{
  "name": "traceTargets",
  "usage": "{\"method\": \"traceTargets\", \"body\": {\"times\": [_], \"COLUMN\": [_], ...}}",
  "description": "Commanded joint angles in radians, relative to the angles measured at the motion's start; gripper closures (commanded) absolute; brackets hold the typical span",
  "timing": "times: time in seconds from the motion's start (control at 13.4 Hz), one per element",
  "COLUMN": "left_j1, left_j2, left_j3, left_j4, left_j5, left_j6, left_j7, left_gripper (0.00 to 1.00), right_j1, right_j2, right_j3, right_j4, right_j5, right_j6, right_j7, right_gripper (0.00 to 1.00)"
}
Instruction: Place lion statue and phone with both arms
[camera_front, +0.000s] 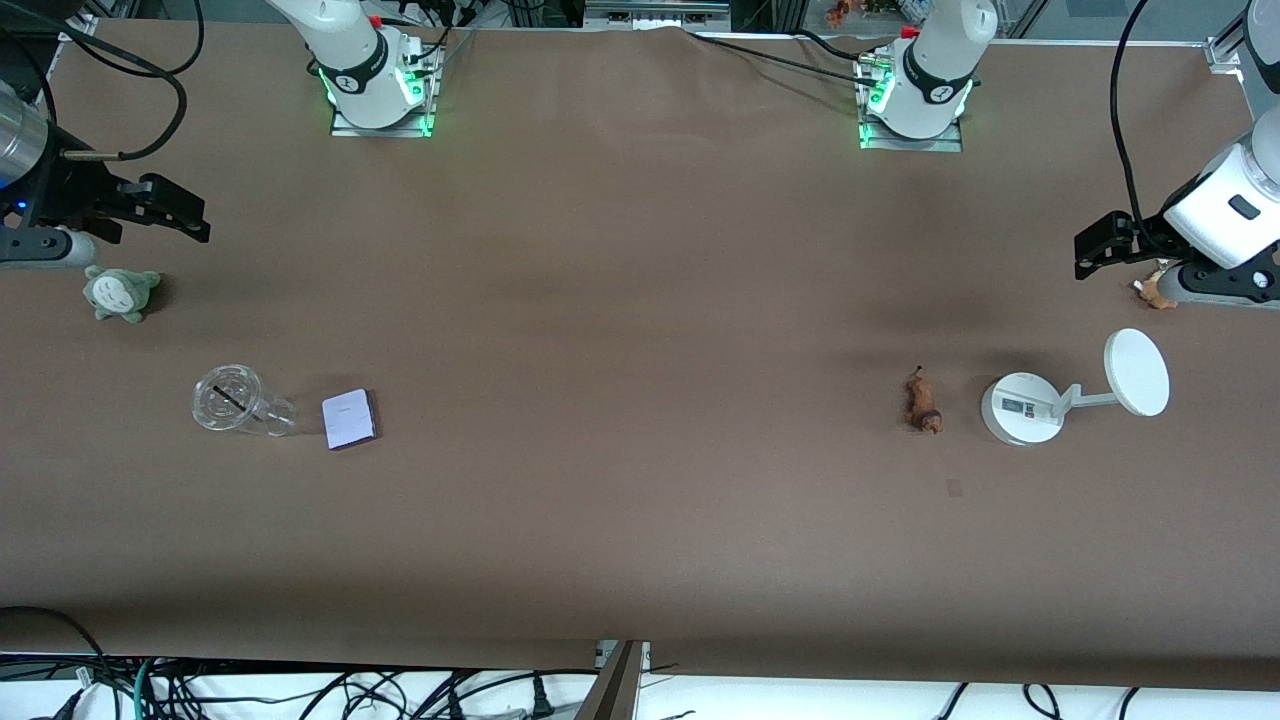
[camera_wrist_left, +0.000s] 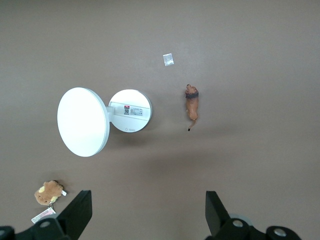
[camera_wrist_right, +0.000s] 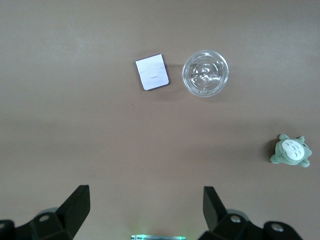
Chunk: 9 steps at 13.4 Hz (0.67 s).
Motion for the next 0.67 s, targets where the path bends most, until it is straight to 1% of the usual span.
{"method": "traceTargets", "body": {"times": [0.0, 0.6], "left_j1": [-0.008, -0.008], "left_j2": [-0.001, 0.0], "left_j3": [0.01, 0.01], "left_j4": [0.012, 0.012], "left_j5": [-0.035, -0.035], "left_j6": [-0.012, -0.012], "left_j7": [-0.001, -0.001], "left_gripper": [0.0, 0.0], "right_j1": [-0.021, -0.019], "right_j2": [-0.018, -0.01], "right_j3": [0.024, 0.024], "right_j4": [-0.033, -0.025], "right_j5": [-0.004, -0.004], "right_j6": [0.024, 0.023], "right_j7": [0.007, -0.004], "right_gripper": [0.0, 0.0]}}
